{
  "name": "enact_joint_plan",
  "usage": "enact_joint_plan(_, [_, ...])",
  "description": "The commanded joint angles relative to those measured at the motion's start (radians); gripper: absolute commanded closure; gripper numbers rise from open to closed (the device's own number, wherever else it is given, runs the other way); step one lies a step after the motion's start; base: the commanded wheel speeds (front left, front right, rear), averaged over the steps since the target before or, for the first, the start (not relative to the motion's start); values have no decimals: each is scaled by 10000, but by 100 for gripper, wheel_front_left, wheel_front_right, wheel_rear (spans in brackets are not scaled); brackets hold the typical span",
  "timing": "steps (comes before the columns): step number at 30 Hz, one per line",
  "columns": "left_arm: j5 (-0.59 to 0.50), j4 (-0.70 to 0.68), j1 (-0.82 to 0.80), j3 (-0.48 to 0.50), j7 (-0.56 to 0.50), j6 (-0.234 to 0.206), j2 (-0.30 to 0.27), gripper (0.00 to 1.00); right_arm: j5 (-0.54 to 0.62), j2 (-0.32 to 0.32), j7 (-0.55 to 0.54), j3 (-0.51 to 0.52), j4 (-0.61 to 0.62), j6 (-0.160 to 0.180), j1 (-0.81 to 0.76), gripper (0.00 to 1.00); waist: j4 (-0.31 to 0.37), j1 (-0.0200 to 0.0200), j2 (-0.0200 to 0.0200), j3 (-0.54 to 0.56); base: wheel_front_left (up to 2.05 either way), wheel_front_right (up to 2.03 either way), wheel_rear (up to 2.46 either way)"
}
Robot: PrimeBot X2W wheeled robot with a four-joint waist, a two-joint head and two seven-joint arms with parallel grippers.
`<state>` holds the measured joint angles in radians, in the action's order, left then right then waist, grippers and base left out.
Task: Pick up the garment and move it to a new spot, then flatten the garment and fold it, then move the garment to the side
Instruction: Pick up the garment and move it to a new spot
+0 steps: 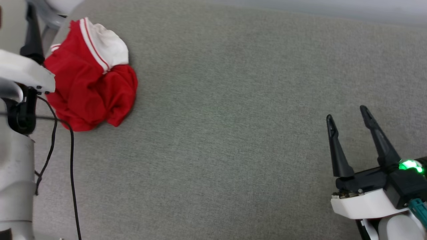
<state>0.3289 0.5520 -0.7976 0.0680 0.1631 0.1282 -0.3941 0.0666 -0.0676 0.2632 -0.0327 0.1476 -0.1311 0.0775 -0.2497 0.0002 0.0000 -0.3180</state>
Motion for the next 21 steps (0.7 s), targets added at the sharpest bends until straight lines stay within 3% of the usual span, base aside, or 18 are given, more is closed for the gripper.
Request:
enact_joint_plan(1, [341,235,-218,-509,-561,9,-333,0,79,-83,25,32,135,7,141,0,239,-2,0,-280,0,0,0])
enact_joint_plan(6, [1711,805,-997,-2437,-2761,5,-1444,0,143,-213,25,84,369,7,317,0,431,-2,0,-647,0,0,0])
enact_joint_plan(12, [3413,1071,-1568,-4475,-5673,5,-2310,0,174,-321,25,151,511,7,391,0,615,-2,0,-1042,0,0,0])
enact_joint_plan(21, [5077,1493,-1774,-6722,-8468,7,-2857,0,168,-405,25,254,643,7,673,0,794,-2,0,-1726,0,0,0])
